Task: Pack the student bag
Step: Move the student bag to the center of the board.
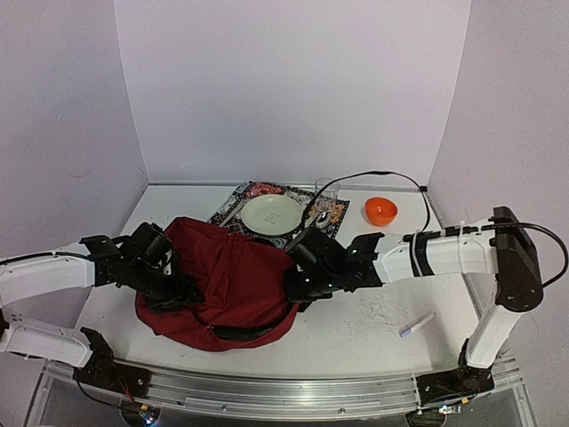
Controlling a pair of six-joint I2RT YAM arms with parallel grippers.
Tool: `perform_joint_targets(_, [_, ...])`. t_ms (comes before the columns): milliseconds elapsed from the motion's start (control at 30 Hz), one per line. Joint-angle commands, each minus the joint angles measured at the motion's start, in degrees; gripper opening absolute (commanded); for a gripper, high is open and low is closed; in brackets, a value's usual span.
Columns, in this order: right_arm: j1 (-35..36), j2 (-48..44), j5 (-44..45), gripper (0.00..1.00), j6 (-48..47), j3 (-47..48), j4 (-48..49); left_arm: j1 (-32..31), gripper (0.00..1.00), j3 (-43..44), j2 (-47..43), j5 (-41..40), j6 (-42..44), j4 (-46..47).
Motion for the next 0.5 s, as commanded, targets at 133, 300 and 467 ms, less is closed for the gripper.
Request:
perform_joint_targets(133, [-3.8,-8.9,1.3,0.00,-4.4,-4.1,-2.7,0.0,0.71,2.7,1.7,4.9,-0.9,4.7])
perform_joint_targets(300, [-3.8,-7.9,2.3,0.01,-5.8,-2.8,-2.7,-0.6,0.71,2.3,3.4,6.6,-2.2,7.8])
perform_joint_targets(467, [-3.7,-7.0,2.6,0.18,-7.4,-0.1,-4.4,-1.9,0.71,1.1,4.8,5.4,-3.1,9.9])
